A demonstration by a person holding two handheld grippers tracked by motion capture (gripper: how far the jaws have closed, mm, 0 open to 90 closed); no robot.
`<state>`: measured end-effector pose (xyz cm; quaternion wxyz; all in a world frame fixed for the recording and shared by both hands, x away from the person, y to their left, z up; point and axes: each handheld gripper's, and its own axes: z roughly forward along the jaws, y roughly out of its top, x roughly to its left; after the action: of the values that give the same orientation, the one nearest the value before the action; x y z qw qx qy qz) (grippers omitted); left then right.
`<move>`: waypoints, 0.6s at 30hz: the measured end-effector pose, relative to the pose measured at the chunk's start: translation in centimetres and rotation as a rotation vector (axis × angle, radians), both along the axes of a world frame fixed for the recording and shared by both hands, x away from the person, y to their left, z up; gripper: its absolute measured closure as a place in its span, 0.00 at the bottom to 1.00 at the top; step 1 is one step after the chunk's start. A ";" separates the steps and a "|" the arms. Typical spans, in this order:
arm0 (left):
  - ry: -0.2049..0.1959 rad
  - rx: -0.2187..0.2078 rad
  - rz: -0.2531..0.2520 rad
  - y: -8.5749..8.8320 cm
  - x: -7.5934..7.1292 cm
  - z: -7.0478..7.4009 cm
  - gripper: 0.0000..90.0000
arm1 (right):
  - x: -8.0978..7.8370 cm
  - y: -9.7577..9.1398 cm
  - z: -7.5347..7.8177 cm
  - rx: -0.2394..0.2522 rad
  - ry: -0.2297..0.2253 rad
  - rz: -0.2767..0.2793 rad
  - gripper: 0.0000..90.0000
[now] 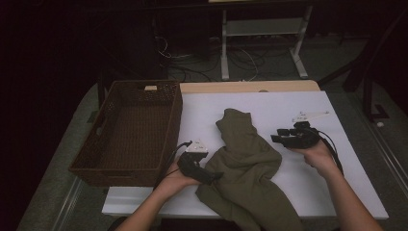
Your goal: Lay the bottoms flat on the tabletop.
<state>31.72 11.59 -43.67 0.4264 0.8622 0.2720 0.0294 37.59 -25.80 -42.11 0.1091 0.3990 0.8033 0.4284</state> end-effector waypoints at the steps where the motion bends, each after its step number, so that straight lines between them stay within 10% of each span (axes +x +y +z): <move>1: 0.000 0.000 0.000 0.0 0.0 0.0 0.01 | 0.3 0.2 0.0 0.000 0.002 0.001 0.64; 10: 0.005 0.002 -0.006 0.0 0.0 -0.1 0.01 | 2.8 2.3 -1.5 -0.056 0.029 0.016 0.74; 18: 0.006 0.000 -0.006 0.0 0.0 -0.1 0.01 | 4.3 3.3 -2.2 -0.011 0.047 0.010 0.73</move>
<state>31.76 11.56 -43.78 0.4256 0.8632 0.2705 0.0257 41.85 -22.53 -44.32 0.0903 0.4042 0.8101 0.4150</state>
